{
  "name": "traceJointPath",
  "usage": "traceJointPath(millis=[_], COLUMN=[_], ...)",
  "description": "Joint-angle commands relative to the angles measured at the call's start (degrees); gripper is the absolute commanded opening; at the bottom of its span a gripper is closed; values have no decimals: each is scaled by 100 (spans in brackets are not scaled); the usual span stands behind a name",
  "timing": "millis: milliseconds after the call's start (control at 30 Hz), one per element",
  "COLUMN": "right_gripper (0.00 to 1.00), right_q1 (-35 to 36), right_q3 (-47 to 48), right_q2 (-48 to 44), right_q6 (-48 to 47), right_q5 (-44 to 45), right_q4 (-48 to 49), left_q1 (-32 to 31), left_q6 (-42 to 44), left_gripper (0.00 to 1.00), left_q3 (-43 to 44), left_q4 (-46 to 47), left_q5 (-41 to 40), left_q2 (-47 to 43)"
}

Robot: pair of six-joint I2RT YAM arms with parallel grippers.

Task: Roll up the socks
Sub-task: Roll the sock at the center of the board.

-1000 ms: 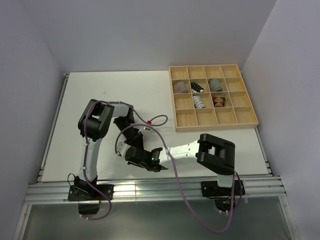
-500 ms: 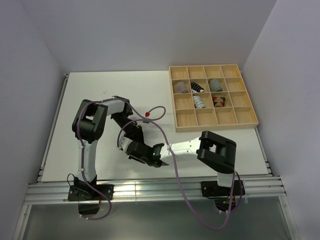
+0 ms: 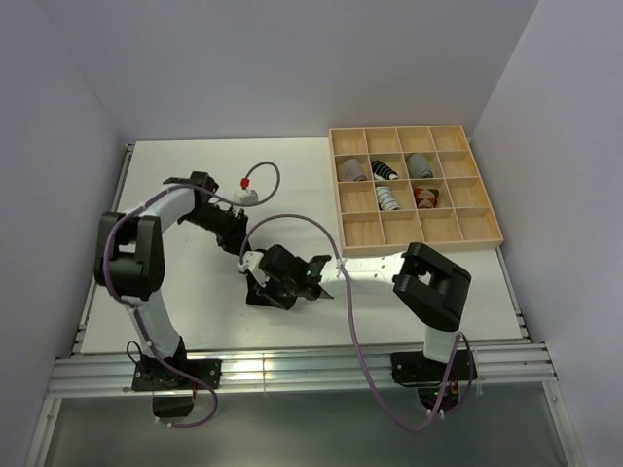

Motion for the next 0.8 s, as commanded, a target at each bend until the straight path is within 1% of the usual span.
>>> traceJointPath(millis=[0, 33, 67, 100, 133, 200, 233, 300, 333, 400, 433, 500, 567, 600, 633, 700, 767], right_gripper=[6, 6, 6, 6, 6, 6, 6, 6, 6, 7, 7, 7, 7, 7, 7, 7, 7], right_q1=[-254, -316, -412, -474, -527, -667, -711, -878, -940, -1132, -1195, -1309, -1388, -1467, -1502, -1573, -1670], right_q3=[323, 471, 551, 630, 727, 929, 1078, 1228, 1377, 1536, 1736, 1931, 2212, 2378, 2450, 2695, 2810], right_q2=[218, 305, 367, 429, 490, 622, 684, 877, 956, 1175, 1246, 1465, 1624, 1755, 1817, 2019, 2108], right_q6=[123, 132, 123, 88, 79, -9, -35, -70, -105, -123, -149, -158, -202, -194, -176, -194, -176], right_q5=[-1168, -1326, -1598, -1809, -1924, -2231, -2303, -2583, -2724, -3039, -3137, -3252, -3480, -3638, -3639, -3876, -4017], right_q4=[-1009, -1097, -1185, -1421, -1502, -1738, -1818, -2037, -2117, -2301, -2407, -2617, -2828, -2864, -2891, -3040, -3110], left_q1=[207, 294, 321, 321, 321, 330, 321, 321, 321, 321, 313, 286, 242, 242, 234, 164, 50], left_q6=[-1062, -1204, -1554, -1592, -1584, -1575, -1592, -1566, -1575, -1408, -1417, -1268, -1136, -1031, -891, -679, -355], left_gripper=[41, 41, 41, 41, 41, 41, 44, 45, 50, 55, 63, 66, 70, 75, 76, 82, 82], left_q3=[-654, -832, -1007, -1340, -1491, -1938, -2063, -2335, -2432, -2756, -2880, -3232, -3617, -3741, -3838, -4085, -4103], left_q4=[1722, 2013, 2660, 2866, 3008, 3430, 3544, 3754, 3800, 3983, 4080, 4204, 4528, 4590, 4591, 4591, 4294], left_q5=[-301, -589, -862, -1047, -1232, -1382, -1461, -1628, -1699, -1787, -1839, -2015, -2173, -2174, -2122, -2025, -1963], left_q2=[-862, -1229, -1425, -1609, -1976, -2347, -2671, -2954, -3217, -3604, -3728, -4122, -4440, -4754, -4905, -5239, -5259])
